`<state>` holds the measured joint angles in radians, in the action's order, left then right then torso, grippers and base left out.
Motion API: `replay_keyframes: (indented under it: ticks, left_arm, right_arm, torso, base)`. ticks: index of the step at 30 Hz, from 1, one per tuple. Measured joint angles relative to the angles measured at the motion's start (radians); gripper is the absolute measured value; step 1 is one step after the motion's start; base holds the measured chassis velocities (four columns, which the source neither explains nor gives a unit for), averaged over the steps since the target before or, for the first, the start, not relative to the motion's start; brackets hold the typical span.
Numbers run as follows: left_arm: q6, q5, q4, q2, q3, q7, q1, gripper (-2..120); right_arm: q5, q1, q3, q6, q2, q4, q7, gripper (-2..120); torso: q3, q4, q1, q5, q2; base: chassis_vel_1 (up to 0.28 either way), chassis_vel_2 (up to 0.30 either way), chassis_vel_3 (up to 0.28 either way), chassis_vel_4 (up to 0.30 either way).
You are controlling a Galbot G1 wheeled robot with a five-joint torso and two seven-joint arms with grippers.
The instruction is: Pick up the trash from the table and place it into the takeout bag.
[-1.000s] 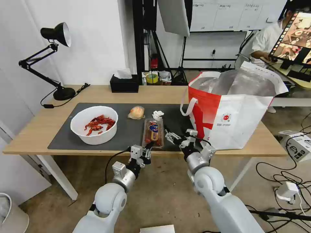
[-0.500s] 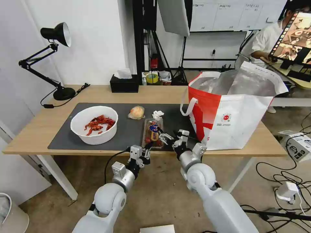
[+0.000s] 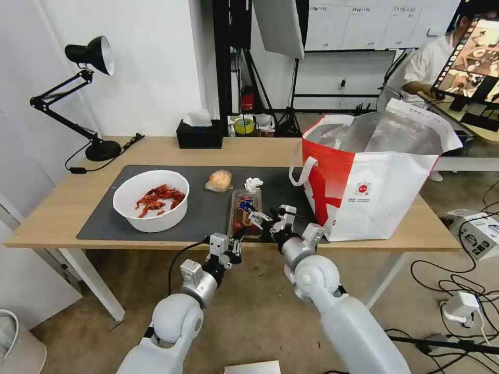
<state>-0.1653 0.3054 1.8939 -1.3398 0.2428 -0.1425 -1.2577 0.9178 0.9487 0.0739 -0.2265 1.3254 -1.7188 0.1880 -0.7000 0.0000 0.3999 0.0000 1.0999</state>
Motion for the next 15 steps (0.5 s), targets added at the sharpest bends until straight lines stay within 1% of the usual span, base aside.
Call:
replay_keyframes:
  ticks: [13,15]
  left_arm:
    - [0.001,-0.002,-0.007,-0.003,0.000,0.000,0.004,0]
    - [0.001,-0.002,-0.008,-0.003,0.000,0.000,0.004,0]
  right_arm:
    - [0.016,-0.026,-0.009,-0.008,0.012,0.023,0.001,96]
    - [0.017,-0.028,-0.010,-0.008,0.013,0.025,0.001,95]
  torso:
    - [0.000,0.0000,0.000,0.0000,0.000]
    - [0.000,0.0000,0.000,0.0000,0.000]
  base:
    - [0.000,0.000,0.000,0.000]
    - [0.000,0.000,0.000,0.000]
